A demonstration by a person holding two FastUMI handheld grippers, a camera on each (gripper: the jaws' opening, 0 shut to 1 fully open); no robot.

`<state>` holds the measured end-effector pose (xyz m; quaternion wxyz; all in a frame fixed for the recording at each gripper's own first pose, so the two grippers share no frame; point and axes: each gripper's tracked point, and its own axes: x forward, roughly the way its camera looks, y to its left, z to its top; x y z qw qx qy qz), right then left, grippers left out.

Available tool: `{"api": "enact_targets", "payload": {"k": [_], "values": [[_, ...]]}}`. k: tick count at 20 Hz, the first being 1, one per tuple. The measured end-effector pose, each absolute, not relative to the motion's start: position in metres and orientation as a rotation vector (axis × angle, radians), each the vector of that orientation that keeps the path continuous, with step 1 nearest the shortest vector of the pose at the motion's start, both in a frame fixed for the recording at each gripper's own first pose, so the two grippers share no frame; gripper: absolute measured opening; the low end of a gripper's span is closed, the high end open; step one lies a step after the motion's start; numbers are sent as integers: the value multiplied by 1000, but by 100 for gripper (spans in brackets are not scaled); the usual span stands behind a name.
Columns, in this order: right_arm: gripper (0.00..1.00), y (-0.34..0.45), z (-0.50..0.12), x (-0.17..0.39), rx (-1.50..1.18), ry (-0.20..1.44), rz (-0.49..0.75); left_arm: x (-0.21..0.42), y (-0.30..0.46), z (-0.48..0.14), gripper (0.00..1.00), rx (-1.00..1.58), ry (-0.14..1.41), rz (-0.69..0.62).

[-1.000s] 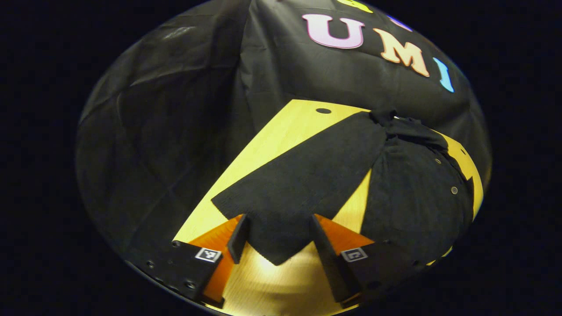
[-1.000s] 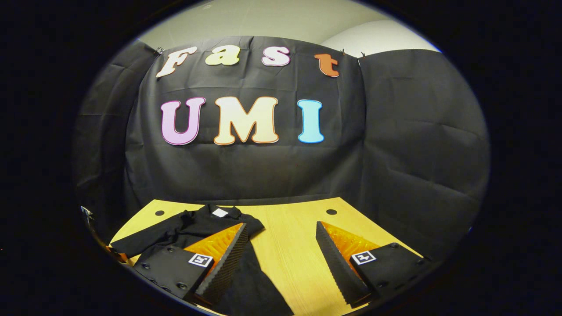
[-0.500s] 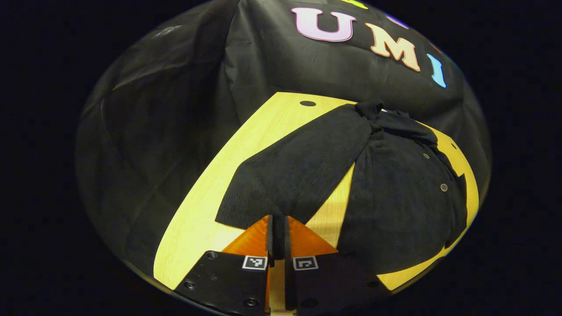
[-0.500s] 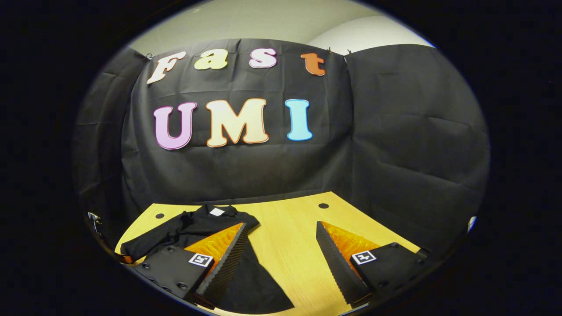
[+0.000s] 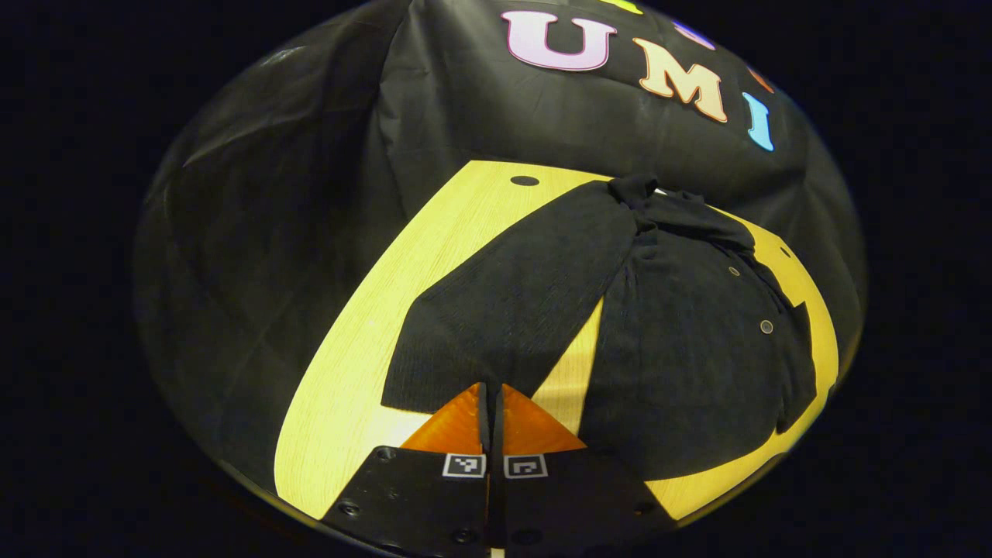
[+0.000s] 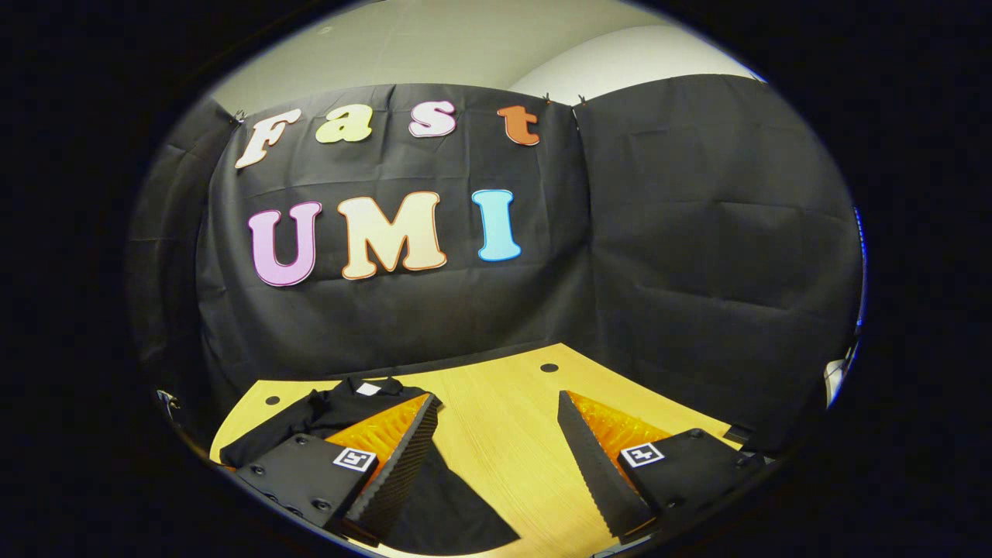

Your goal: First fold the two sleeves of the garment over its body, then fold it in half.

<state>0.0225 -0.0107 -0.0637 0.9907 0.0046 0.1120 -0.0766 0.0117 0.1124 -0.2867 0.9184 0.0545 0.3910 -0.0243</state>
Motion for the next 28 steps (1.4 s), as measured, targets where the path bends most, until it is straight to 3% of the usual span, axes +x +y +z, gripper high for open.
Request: {"api": "enact_targets", "payload": {"k": [6, 9, 11, 28], "values": [[100, -20, -72, 32, 21, 238, -150, 30, 101, -261, 0, 50, 769, -7], [96, -25, -81, 43, 56, 259, -123, 45, 82, -238, 0, 38, 710, -4], [100, -27, -88, 51, 68, 281, -99, 56, 62, -223, 0, 41, 677, -18], [98, -68, -122, 109, 83, 388, 44, 135, -197, -169, 0, 97, 491, -286]]}}
